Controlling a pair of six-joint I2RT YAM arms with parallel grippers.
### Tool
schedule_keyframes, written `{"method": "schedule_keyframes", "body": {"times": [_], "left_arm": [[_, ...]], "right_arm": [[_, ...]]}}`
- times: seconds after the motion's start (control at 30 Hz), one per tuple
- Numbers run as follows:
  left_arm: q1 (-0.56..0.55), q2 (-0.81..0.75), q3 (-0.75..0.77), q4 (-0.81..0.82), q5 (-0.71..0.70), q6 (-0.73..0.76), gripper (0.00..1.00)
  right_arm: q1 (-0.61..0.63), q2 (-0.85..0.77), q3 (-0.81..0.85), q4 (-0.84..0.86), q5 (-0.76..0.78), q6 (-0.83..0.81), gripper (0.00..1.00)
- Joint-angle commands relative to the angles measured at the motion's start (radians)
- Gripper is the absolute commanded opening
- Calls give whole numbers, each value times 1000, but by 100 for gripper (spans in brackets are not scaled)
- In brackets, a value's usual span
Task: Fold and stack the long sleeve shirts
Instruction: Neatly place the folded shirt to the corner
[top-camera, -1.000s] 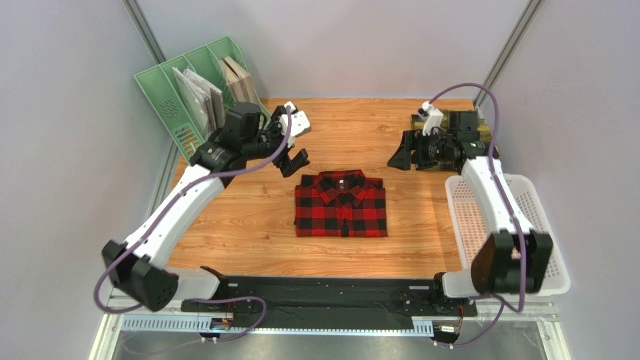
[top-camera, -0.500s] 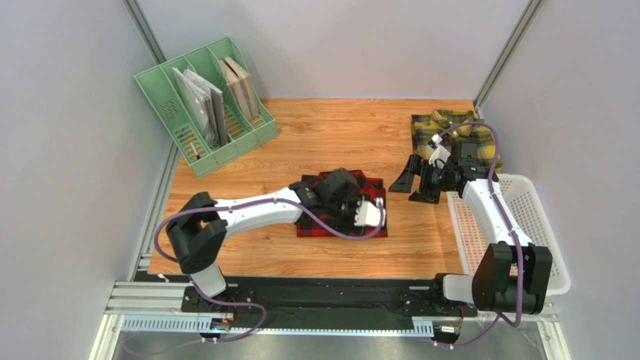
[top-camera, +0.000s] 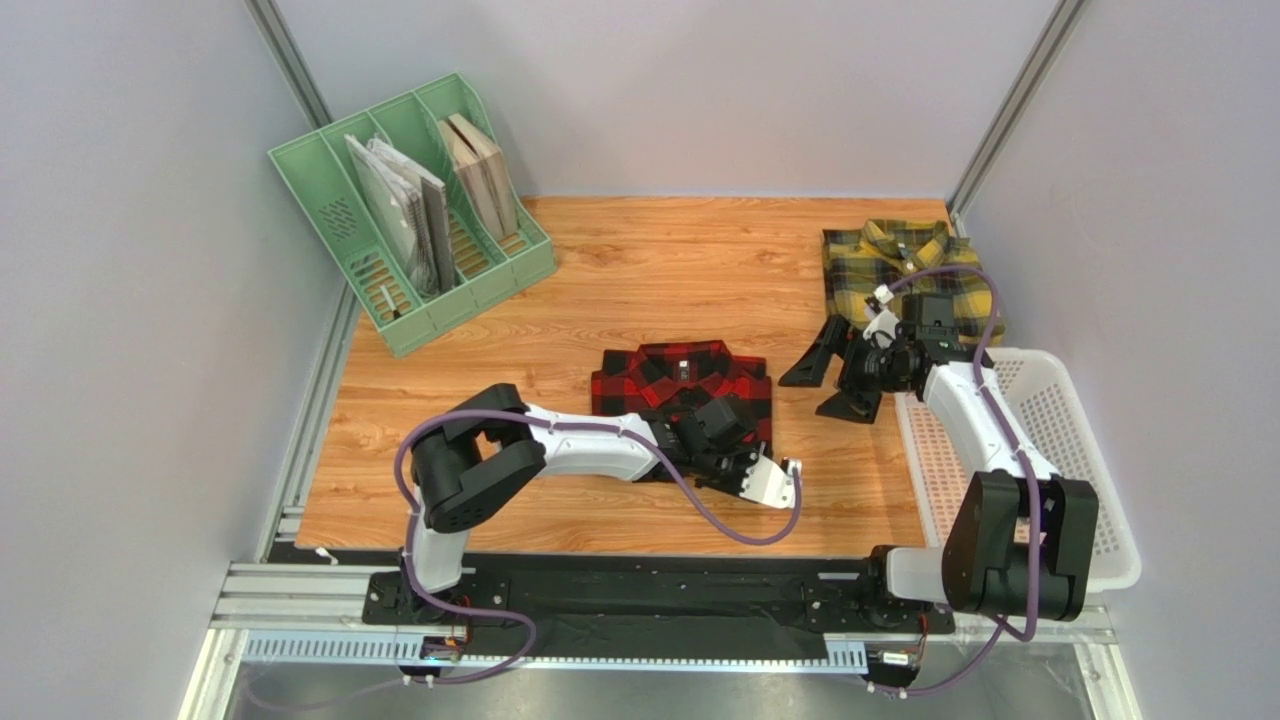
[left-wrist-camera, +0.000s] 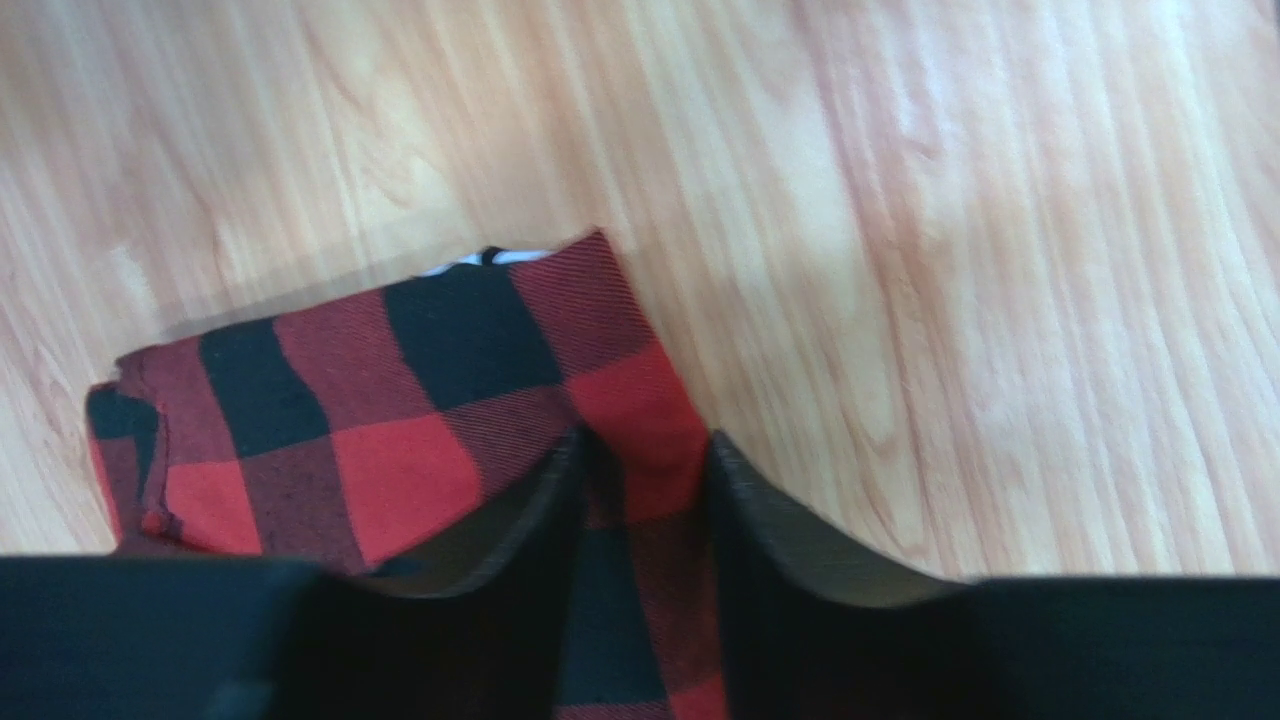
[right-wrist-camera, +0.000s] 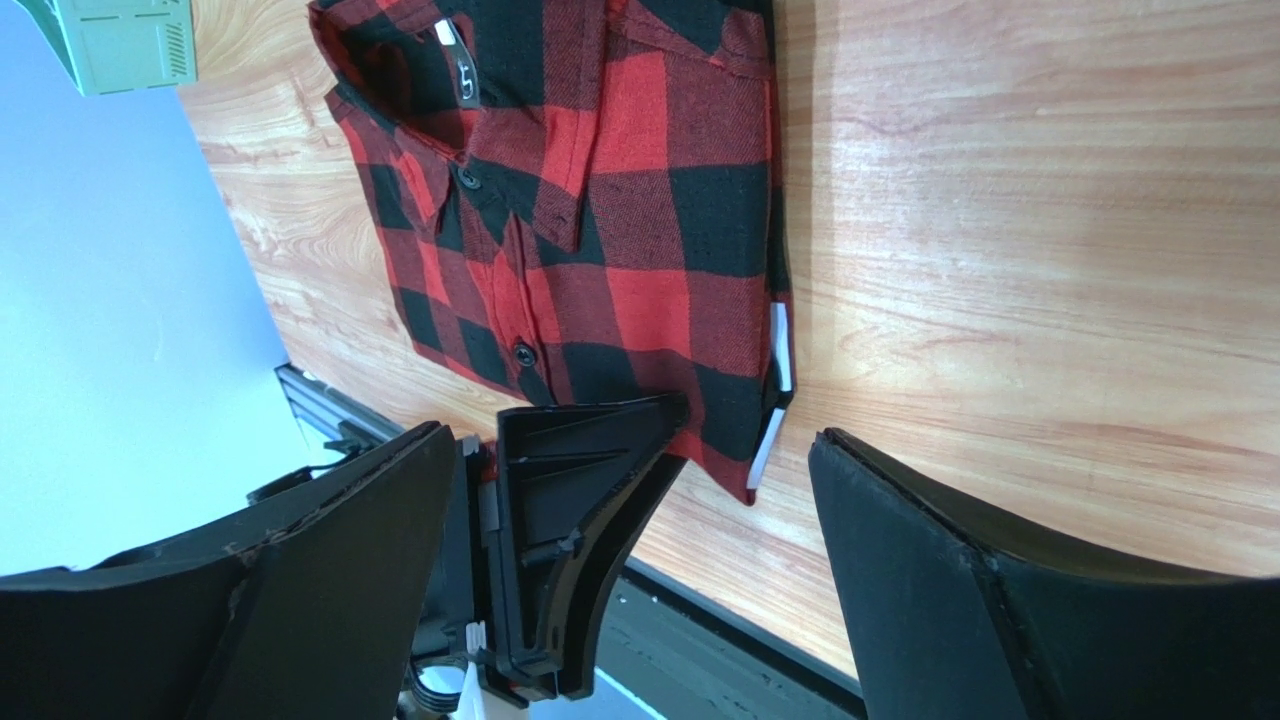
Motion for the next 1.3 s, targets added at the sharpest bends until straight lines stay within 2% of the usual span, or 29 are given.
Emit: {"method": "schedule_keyframes", "body": {"times": [0.0,0.03,0.13,0.2,0.4,0.53,0.87,1.13,1.23,1.27], "left_arm": [[21,18,50,87,-33,-44,33],[41,20,57,87,-31,-54,24],[83,1,77,78,-10,-81,5],[112,-14,86,62,11,-104,0],[135,-71,74,37,58,-96,0],[144,-89,75,43,50,-116,0],[176,-157,74,-6,76,-108,0],[181,-184,54,-8,85,-88,0],[185,-181,46,-3,78,-74,0],[188,-181,46,-6,76,-74,0]], "right_arm": [[2,12,-42,75,-51,42,94],[12,9,-51,99,-50,45,94],[52,9,-76,144,-18,52,93],[63,23,-80,170,-10,66,93],[91,159,-62,272,-25,101,97],[175,241,-54,406,-16,141,99],[235,438,7,585,-33,291,93],[255,596,70,759,-67,416,80],[261,638,91,783,-97,446,64],[261,646,101,782,-116,450,47]]}}
